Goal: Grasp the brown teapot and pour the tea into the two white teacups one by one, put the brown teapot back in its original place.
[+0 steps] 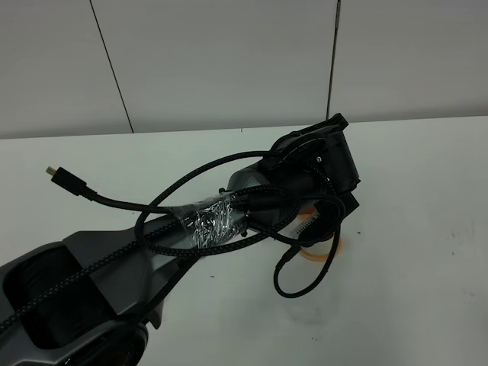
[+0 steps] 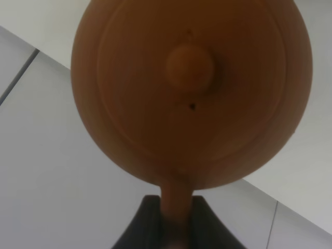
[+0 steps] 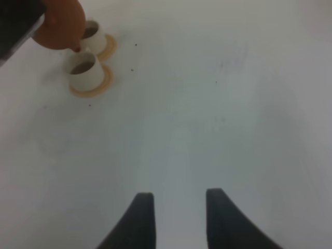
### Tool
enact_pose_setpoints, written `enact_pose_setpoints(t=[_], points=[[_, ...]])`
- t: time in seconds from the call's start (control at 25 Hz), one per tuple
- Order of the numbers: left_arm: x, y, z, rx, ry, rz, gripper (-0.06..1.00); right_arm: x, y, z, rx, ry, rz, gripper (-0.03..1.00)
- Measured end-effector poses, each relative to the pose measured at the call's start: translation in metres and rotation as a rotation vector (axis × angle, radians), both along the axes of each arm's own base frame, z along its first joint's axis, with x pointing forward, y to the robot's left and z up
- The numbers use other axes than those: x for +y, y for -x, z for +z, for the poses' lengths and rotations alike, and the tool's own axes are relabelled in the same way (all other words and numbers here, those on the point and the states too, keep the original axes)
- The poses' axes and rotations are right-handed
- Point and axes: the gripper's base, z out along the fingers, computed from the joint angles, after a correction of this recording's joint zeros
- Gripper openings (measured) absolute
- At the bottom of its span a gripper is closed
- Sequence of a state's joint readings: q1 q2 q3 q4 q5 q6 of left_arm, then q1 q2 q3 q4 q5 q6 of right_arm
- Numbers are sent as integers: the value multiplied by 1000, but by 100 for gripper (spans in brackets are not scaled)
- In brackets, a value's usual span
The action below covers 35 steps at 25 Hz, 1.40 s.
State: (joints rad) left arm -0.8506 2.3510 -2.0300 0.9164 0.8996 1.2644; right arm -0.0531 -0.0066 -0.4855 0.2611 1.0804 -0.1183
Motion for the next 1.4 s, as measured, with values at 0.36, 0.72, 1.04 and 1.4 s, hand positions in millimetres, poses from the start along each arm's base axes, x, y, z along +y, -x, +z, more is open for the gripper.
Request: enact_pose_setpoints(t=[0.36,0.72,1.04,1.4], points=[[0,0,0,1,-10,-8,17,0,0,0,0,0,0,24],[0,-1,1,-9,-42,-28,17,0,0,0,0,0,0,24],[0,-1,1,-10,-54,-36,17,0,0,0,0,0,0,24],[0,-1,1,-8,-64,-46,17,0,0,0,0,0,0,24]])
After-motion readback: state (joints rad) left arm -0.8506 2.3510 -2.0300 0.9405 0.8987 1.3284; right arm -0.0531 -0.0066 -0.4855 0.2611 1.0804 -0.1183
